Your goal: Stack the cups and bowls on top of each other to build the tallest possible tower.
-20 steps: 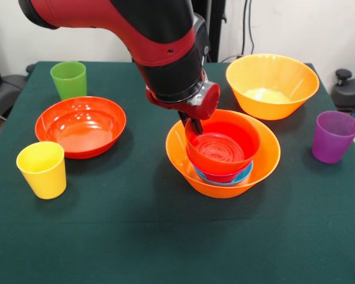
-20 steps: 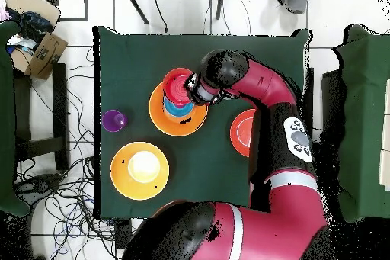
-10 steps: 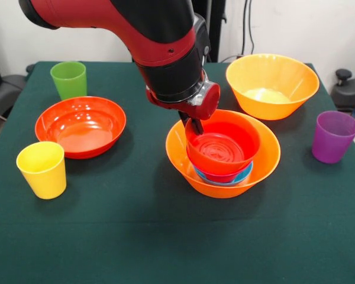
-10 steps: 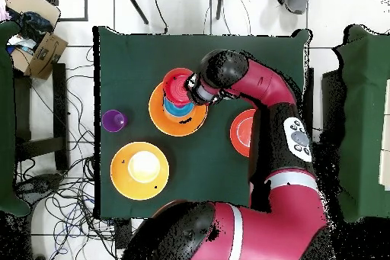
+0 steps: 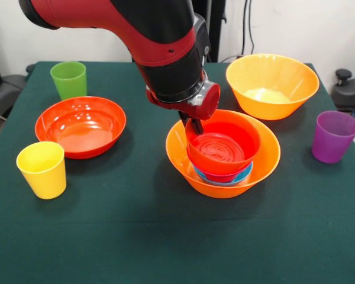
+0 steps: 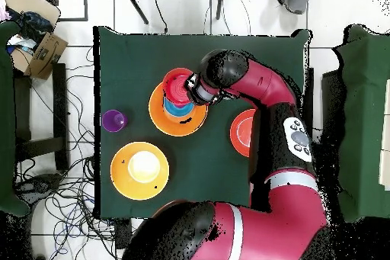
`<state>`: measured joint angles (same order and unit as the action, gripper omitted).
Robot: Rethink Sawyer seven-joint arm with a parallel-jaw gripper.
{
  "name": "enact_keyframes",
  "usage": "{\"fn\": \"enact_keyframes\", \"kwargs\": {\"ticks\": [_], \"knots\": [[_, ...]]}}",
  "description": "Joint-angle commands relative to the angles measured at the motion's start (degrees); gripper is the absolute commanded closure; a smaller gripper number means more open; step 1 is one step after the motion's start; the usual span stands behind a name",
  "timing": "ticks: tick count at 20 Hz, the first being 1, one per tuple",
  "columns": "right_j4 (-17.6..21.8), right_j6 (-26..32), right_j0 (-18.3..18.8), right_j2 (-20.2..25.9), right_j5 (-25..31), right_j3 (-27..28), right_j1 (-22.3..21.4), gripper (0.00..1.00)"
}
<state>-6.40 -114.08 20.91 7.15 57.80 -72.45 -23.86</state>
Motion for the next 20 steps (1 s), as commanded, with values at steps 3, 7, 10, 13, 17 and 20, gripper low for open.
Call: {"fn": "enact_keyframes", "kwargs": {"ticks": [3, 7, 10, 13, 17, 20], "knots": [[2.21, 1.46, 0.41, 3.25, 2.53, 0.14, 2.60, 1.00], [2.23, 1.12, 0.32, 2.93, 2.56, -0.82, 1.91, 1.00], [2.18, 1.05, 0.30, 2.90, 2.23, -1.65, 1.50, 1.00], [2.11, 0.98, 0.33, 2.97, 1.19, -2.09, 1.55, 1.00], [2.07, 1.02, 0.46, 3.01, 0.47, -2.56, 1.46, 1.00], [2.06, 1.00, 0.53, 2.91, 0.44, -3.26, 1.07, 1.00]]}}
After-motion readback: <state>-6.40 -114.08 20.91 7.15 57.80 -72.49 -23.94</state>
